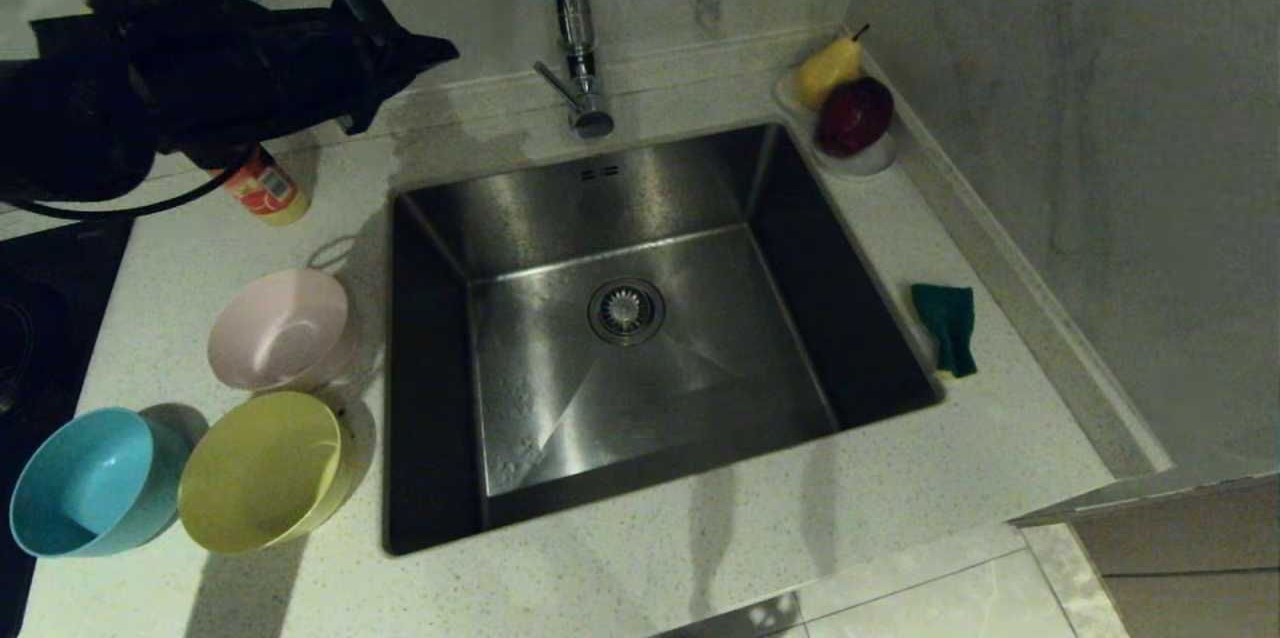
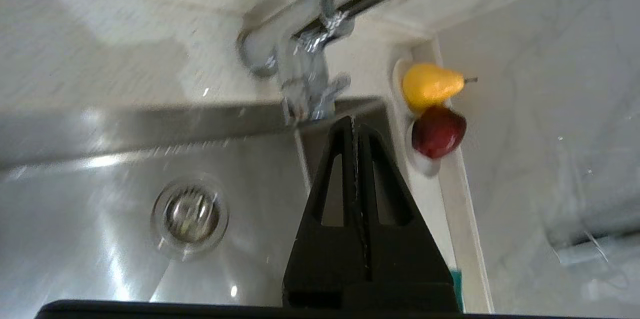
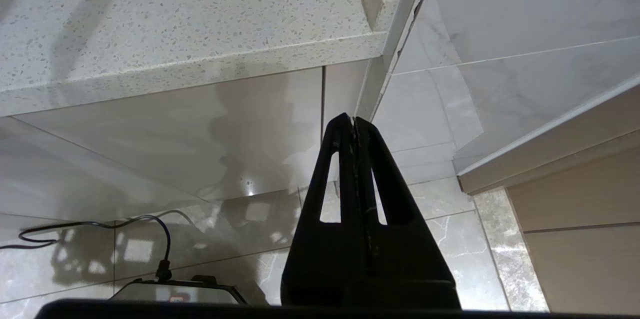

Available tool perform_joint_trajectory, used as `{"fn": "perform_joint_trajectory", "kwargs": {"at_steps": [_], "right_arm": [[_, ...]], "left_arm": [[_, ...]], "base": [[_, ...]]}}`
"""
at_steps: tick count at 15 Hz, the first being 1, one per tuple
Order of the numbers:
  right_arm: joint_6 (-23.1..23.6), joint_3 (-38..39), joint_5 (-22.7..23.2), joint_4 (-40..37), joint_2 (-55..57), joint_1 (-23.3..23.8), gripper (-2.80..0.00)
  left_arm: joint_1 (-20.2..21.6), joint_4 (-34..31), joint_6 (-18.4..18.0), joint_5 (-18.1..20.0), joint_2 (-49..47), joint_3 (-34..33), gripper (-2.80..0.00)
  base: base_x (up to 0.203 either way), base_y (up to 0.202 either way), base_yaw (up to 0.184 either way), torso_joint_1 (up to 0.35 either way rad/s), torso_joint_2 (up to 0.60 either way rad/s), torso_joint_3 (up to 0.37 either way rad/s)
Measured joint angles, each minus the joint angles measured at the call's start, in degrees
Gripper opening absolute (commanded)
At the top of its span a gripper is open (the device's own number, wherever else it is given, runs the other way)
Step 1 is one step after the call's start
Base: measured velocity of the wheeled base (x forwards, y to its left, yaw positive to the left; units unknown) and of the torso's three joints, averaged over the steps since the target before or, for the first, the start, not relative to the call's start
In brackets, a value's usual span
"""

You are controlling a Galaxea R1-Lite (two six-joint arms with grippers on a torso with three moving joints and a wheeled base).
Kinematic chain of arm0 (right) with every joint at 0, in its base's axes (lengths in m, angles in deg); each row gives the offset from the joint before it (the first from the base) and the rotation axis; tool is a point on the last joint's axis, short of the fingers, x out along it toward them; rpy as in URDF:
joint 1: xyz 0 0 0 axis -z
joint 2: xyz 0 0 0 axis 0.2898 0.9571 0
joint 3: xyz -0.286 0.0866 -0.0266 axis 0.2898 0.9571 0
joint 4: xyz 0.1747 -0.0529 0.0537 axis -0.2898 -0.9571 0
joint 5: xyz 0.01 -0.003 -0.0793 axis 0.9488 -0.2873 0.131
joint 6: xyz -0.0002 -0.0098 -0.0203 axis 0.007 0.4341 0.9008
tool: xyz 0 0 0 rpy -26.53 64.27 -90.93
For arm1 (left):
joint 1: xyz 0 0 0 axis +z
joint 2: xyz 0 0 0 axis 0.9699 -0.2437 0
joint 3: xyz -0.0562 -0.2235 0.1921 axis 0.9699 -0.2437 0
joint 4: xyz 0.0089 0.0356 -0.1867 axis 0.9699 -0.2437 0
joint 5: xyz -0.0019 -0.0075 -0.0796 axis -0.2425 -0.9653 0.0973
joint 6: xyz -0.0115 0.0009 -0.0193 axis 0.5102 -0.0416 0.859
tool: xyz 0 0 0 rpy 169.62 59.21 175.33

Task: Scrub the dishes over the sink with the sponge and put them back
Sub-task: Turn on the faucet

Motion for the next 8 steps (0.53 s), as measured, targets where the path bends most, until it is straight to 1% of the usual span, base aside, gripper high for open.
{"fn": "perform_joint_trajectory", "kwargs": {"at_steps": [4, 8], "right_arm": [[0.0, 0.0, 0.0, 0.0, 0.0, 0.0, -2.80], [0.0, 0.0, 0.0, 0.0, 0.0, 0.0, -2.80]], "left_arm": [[-0.8, 6.9, 0.4, 0.0, -4.3, 1.5, -2.80], [-1.3, 7.6, 0.3, -0.1, -7.7, 4.9, -2.80]], "base": [[0.000, 0.000, 0.000, 0.000, 0.00, 0.000], [0.000, 0.000, 0.000, 0.000, 0.00, 0.000]]}}
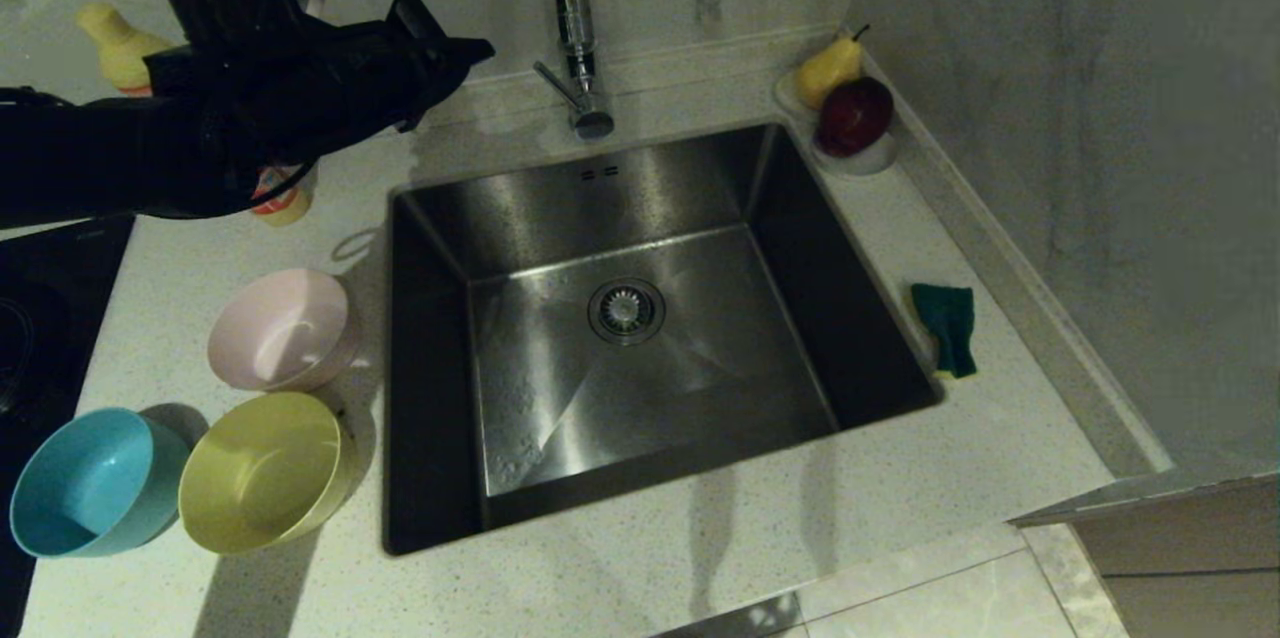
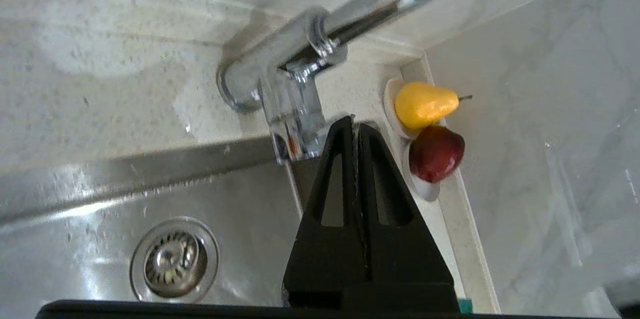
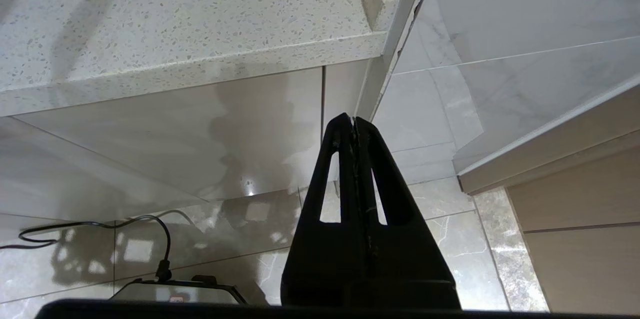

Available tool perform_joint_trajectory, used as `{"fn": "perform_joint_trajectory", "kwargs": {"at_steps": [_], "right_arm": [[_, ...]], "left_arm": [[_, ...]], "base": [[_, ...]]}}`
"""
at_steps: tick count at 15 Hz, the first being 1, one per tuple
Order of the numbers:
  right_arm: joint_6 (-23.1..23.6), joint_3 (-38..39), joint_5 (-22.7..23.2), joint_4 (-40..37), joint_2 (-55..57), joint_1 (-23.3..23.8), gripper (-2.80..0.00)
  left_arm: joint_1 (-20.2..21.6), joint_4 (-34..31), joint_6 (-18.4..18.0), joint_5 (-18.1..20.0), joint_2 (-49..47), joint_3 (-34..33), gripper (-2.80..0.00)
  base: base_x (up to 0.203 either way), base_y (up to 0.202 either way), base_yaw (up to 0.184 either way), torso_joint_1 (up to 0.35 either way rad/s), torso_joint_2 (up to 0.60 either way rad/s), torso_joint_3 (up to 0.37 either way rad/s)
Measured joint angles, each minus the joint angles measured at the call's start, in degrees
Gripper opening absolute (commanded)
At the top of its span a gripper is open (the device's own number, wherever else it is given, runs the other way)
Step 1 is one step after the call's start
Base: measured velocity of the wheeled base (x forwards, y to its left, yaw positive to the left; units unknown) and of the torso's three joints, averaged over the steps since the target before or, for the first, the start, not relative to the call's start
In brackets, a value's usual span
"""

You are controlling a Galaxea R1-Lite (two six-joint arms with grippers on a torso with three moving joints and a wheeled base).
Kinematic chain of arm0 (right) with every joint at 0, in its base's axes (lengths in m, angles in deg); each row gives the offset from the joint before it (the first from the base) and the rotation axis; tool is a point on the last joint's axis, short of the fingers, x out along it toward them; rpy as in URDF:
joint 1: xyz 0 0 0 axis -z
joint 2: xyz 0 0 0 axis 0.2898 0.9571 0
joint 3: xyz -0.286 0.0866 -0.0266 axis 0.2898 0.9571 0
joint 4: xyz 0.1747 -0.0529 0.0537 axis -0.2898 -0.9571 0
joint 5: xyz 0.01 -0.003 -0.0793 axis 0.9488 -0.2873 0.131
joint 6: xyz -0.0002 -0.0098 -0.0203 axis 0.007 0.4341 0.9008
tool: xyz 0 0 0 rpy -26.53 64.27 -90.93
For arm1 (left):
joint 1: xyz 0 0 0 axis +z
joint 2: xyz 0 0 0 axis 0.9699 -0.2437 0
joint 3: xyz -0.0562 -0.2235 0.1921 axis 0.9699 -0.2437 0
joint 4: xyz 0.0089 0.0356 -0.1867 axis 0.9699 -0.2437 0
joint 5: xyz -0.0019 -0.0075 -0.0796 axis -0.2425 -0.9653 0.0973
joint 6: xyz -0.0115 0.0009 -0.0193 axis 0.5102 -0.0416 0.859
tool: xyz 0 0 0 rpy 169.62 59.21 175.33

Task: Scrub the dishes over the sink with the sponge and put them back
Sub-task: Turn on the faucet

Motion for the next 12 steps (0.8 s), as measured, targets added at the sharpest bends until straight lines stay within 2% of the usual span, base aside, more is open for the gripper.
{"fn": "perform_joint_trajectory", "kwargs": {"at_steps": [5, 7, 9, 12], "right_arm": [[0.0, 0.0, 0.0, 0.0, 0.0, 0.0, -2.80], [0.0, 0.0, 0.0, -0.1, 0.0, 0.0, -2.80], [0.0, 0.0, 0.0, 0.0, 0.0, 0.0, -2.80], [0.0, 0.0, 0.0, 0.0, 0.0, 0.0, -2.80]], "left_arm": [[-0.8, 0.1, -0.2, -0.2, -4.2, 5.8, -2.80], [-2.0, 0.2, -0.4, -1.7, -5.8, 6.8, -2.80], [-3.0, 2.6, -0.4, -3.9, -7.3, 7.1, -2.80], [-3.6, 6.2, -0.5, -4.2, -8.6, 7.2, -2.80]], "base": [[0.000, 0.000, 0.000, 0.000, 0.00, 0.000], [0.000, 0.000, 0.000, 0.000, 0.00, 0.000], [0.000, 0.000, 0.000, 0.000, 0.00, 0.000], [0.000, 0.000, 0.000, 0.000, 0.00, 0.000]]}}
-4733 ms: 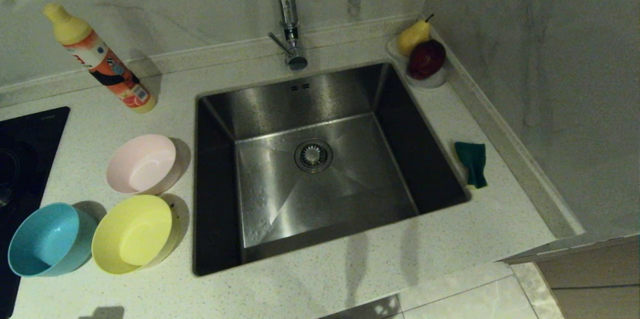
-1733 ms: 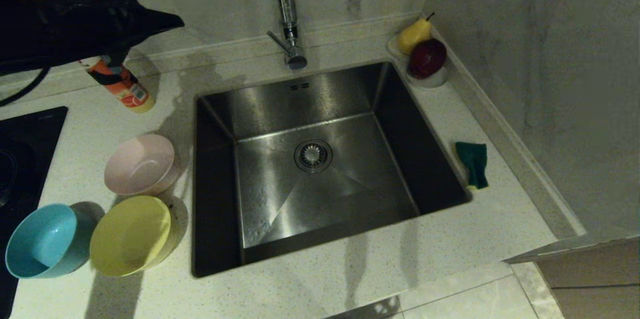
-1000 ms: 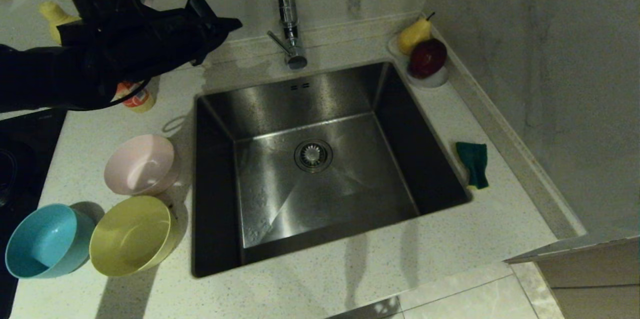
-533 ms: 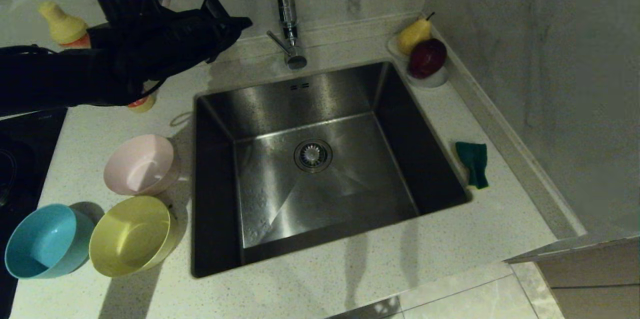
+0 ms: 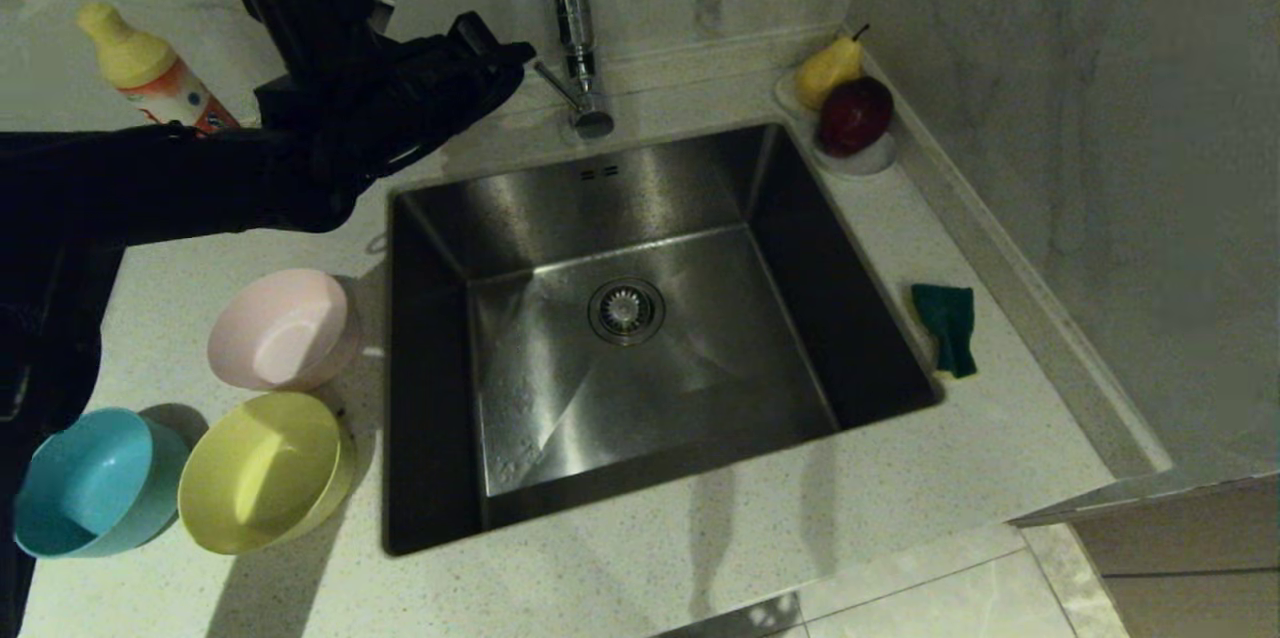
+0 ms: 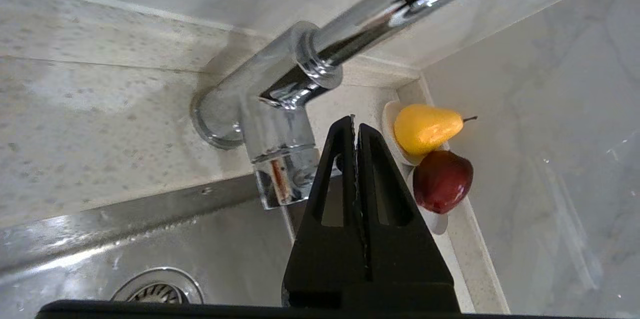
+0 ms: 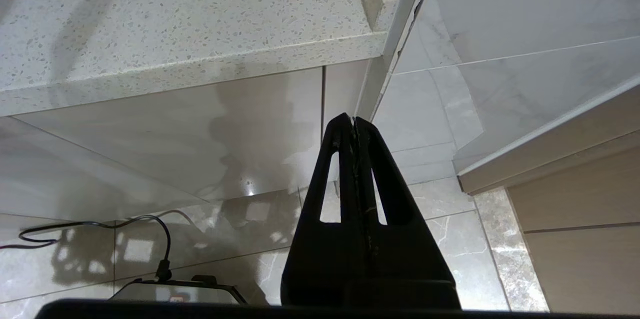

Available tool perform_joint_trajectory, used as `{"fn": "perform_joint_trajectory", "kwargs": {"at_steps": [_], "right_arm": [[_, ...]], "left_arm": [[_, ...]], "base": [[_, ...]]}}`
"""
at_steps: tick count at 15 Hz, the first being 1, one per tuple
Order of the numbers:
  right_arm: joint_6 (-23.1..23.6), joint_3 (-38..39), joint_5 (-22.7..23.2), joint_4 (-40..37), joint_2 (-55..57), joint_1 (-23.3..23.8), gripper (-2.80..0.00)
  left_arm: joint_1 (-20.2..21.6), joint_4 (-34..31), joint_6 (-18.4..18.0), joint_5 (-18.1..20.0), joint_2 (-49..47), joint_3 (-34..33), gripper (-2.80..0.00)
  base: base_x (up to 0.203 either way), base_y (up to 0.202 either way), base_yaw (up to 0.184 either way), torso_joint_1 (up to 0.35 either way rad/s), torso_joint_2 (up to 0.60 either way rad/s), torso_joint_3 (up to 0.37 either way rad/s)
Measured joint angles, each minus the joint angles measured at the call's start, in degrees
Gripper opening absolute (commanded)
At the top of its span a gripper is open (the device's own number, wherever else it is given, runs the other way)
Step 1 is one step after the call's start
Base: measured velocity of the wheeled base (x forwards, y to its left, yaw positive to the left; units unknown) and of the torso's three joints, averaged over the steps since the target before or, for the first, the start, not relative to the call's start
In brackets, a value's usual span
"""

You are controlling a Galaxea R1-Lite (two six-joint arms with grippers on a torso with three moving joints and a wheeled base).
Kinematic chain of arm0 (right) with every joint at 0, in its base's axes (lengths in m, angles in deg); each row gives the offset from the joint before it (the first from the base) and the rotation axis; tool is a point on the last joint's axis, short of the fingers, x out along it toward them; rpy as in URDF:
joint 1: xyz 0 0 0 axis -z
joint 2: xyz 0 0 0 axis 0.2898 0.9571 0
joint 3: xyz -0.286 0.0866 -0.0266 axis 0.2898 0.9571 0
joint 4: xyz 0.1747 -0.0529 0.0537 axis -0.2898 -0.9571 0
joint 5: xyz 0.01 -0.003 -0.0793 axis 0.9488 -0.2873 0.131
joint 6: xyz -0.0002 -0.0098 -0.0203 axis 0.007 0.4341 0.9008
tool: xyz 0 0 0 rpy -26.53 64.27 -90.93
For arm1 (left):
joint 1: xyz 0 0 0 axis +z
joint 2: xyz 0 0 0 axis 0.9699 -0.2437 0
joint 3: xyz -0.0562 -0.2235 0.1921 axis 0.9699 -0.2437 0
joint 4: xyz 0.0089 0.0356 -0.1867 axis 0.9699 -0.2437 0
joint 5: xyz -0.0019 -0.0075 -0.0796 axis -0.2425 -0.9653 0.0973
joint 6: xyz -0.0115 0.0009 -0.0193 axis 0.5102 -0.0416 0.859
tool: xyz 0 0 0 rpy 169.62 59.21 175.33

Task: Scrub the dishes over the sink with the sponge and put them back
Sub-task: Turn on the faucet

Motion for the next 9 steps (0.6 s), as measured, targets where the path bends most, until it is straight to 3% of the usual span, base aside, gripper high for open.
{"fn": "perform_joint_trajectory", "kwargs": {"at_steps": [9], "right_arm": [[0.0, 0.0, 0.0, 0.0, 0.0, 0.0, -2.80]], "left_arm": [[-1.1, 1.9, 0.0, 0.2, -2.3, 0.1, -2.80]], "base": [[0.000, 0.000, 0.000, 0.000, 0.00, 0.000]]}}
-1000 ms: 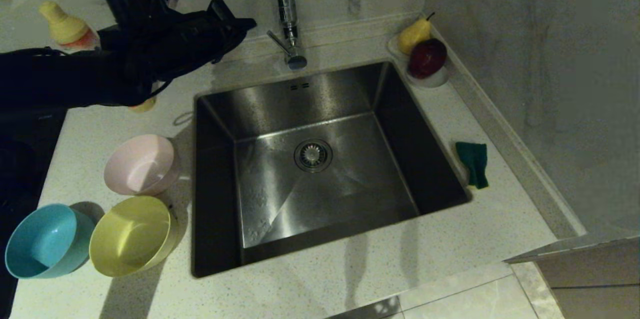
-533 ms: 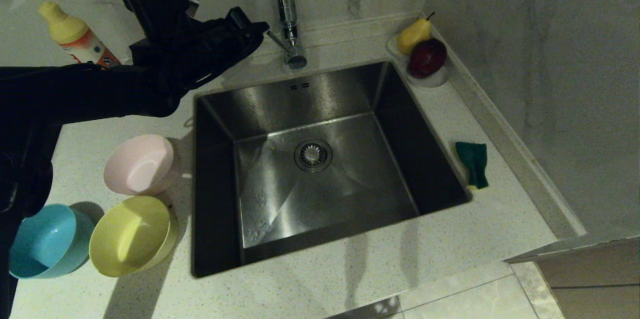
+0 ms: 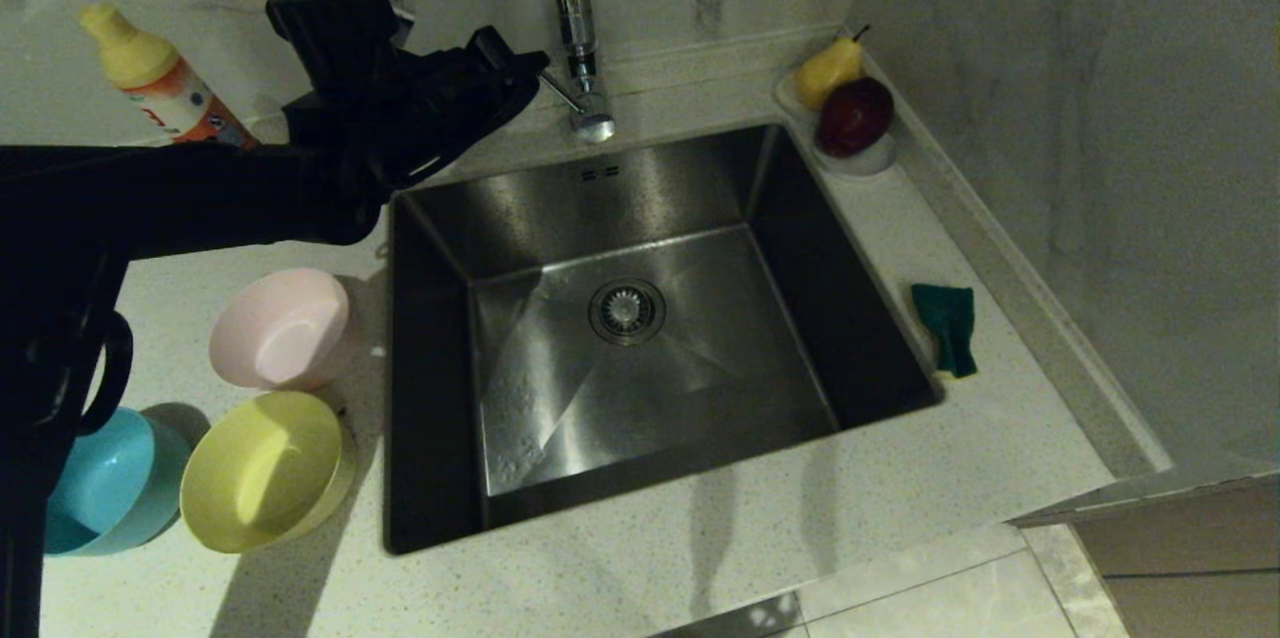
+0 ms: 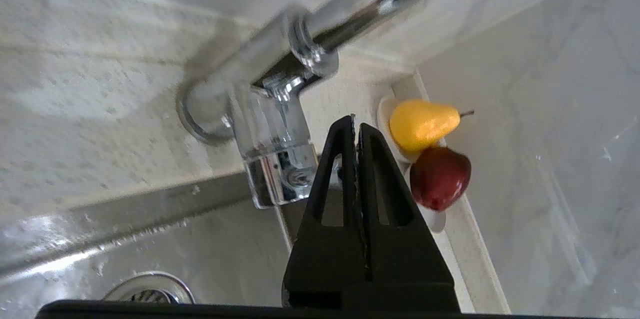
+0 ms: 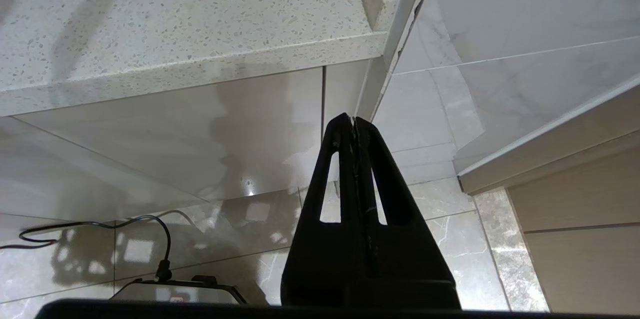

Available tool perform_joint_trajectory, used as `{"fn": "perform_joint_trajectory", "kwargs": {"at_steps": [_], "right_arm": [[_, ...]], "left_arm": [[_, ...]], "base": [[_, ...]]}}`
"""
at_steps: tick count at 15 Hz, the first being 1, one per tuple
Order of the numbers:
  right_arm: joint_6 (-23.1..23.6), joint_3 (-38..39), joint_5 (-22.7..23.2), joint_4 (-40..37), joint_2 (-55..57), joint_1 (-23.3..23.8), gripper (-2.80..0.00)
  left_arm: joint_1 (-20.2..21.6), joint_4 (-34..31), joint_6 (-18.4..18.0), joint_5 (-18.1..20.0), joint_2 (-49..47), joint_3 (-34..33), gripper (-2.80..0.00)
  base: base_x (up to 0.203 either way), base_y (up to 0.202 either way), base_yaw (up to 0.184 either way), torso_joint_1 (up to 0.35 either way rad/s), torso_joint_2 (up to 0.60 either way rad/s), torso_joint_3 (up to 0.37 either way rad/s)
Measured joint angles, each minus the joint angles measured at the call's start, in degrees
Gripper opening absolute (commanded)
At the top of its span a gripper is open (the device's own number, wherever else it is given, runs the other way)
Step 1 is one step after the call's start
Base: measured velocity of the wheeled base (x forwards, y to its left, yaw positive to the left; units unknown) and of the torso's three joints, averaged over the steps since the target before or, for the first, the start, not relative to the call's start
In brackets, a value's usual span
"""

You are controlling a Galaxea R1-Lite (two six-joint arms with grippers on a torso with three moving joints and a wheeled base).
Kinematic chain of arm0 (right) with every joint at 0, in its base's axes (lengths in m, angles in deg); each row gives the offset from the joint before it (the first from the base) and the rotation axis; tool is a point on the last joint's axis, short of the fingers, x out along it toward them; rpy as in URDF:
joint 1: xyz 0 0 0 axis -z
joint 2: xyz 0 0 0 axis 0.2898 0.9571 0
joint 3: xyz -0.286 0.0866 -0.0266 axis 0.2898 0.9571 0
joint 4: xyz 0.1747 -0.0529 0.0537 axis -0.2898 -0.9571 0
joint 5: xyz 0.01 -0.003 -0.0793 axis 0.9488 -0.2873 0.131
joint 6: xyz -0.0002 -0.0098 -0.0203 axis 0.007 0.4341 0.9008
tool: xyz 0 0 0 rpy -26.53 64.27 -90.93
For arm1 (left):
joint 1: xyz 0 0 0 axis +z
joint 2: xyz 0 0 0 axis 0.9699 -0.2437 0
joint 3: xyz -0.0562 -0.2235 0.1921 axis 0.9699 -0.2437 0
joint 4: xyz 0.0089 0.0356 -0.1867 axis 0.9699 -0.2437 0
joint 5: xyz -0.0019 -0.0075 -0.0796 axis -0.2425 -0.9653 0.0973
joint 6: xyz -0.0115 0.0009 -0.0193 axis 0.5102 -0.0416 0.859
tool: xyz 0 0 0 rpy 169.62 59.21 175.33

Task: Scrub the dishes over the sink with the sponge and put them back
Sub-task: Turn on the faucet

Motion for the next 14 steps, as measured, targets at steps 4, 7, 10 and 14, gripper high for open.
{"fn": "perform_joint_trajectory", "kwargs": {"at_steps": [4, 7, 10, 14], "right_arm": [[0.0, 0.0, 0.0, 0.0, 0.0, 0.0, -2.80], [0.0, 0.0, 0.0, 0.0, 0.0, 0.0, -2.80], [0.0, 0.0, 0.0, 0.0, 0.0, 0.0, -2.80], [0.0, 0.0, 0.0, 0.0, 0.0, 0.0, -2.80]], "left_arm": [[0.0, -0.9, 0.0, -0.1, -0.1, -0.2, -2.80], [0.0, -1.1, 0.0, -0.2, 0.1, -0.8, -2.80], [0.0, -0.4, -0.2, -0.2, 0.9, -3.8, -2.80], [0.0, 0.1, -0.3, -0.3, 1.8, -6.7, -2.80]], "base": [[0.000, 0.000, 0.000, 0.000, 0.00, 0.000], [0.000, 0.000, 0.000, 0.000, 0.00, 0.000], [0.000, 0.000, 0.000, 0.000, 0.00, 0.000], [0.000, 0.000, 0.000, 0.000, 0.00, 0.000]]}}
